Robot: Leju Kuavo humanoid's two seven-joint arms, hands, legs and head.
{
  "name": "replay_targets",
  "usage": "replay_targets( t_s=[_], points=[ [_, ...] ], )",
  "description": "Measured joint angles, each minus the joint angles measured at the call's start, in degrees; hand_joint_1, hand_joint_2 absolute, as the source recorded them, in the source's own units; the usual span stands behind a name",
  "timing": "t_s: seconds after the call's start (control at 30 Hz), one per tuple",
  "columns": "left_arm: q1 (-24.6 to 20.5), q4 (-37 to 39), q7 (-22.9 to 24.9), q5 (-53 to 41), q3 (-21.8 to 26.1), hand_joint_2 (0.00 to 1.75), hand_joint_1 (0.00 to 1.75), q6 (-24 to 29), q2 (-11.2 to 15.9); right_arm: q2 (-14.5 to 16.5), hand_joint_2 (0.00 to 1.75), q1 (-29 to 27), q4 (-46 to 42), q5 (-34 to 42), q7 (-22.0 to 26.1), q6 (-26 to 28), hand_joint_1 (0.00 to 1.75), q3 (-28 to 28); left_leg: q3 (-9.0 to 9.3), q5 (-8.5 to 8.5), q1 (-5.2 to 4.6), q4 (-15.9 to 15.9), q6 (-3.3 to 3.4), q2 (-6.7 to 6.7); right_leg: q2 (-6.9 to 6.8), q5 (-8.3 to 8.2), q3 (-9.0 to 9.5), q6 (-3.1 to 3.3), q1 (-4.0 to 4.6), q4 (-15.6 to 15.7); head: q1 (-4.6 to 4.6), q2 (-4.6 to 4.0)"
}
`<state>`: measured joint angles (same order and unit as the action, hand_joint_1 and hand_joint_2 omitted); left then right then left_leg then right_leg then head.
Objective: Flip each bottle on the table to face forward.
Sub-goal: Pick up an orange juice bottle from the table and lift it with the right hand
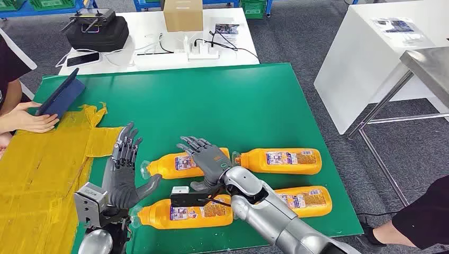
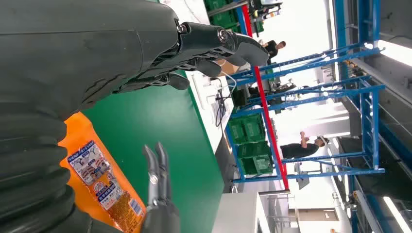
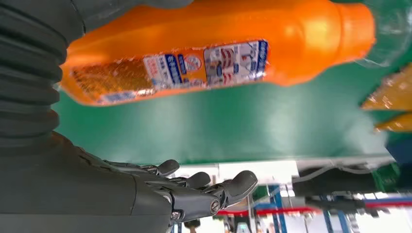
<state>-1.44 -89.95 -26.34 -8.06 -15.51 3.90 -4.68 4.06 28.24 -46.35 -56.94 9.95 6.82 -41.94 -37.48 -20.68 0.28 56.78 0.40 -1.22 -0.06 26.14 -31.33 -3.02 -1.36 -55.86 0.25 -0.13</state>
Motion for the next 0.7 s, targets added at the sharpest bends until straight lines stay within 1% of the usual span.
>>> replay_targets(
  t_s=[0.17, 0.33, 0.53, 0.7],
  points=[
    [-1.48, 1.84, -0.21, 1.35, -1.12, 1.75, 0.0, 0.4, 0.0, 1.21, 1.75, 3.25, 7.96, 1.4, -0.96, 1.49, 0.0, -0.65, 0.0, 0.01, -0.01, 0.01, 0.0, 0.0, 0.0, 0.0, 0.0, 0.0, 0.0, 0.0, 0.0, 0.0],
    [-2.61, 3.38, -0.38, 2.16, -1.88, 1.75, 0.0, 0.56, 0.0, 1.48, 1.75, 5.55, 14.25, 2.73, -2.6, 2.75, 0.0, -0.49, -0.01, 0.01, -0.01, 0.02, 0.0, 0.0, 0.0, 0.0, -0.01, -0.01, -0.01, 0.0, -0.01, 0.0],
    [-3.69, 4.86, -0.66, 2.57, -2.48, 1.75, 0.0, 0.54, 0.01, 1.42, 1.75, 7.1, 18.51, 3.73, -2.92, 2.7, 0.0, 0.37, 0.0, 0.01, -0.01, 0.02, 0.0, 0.01, 0.01, 0.0, -0.02, -0.01, -0.01, 0.0, 0.0, 0.0],
    [-4.84, 6.0, -1.09, 3.22, -3.25, 1.75, 0.0, -0.02, 0.0, 1.11, 1.75, 7.89, 21.08, 4.63, -2.78, 1.53, 0.0, 1.39, -0.01, 0.01, -0.01, 0.02, -0.01, 0.01, 0.01, -0.01, -0.03, -0.01, -0.01, 0.0, 0.0, 0.0]
  ],
)
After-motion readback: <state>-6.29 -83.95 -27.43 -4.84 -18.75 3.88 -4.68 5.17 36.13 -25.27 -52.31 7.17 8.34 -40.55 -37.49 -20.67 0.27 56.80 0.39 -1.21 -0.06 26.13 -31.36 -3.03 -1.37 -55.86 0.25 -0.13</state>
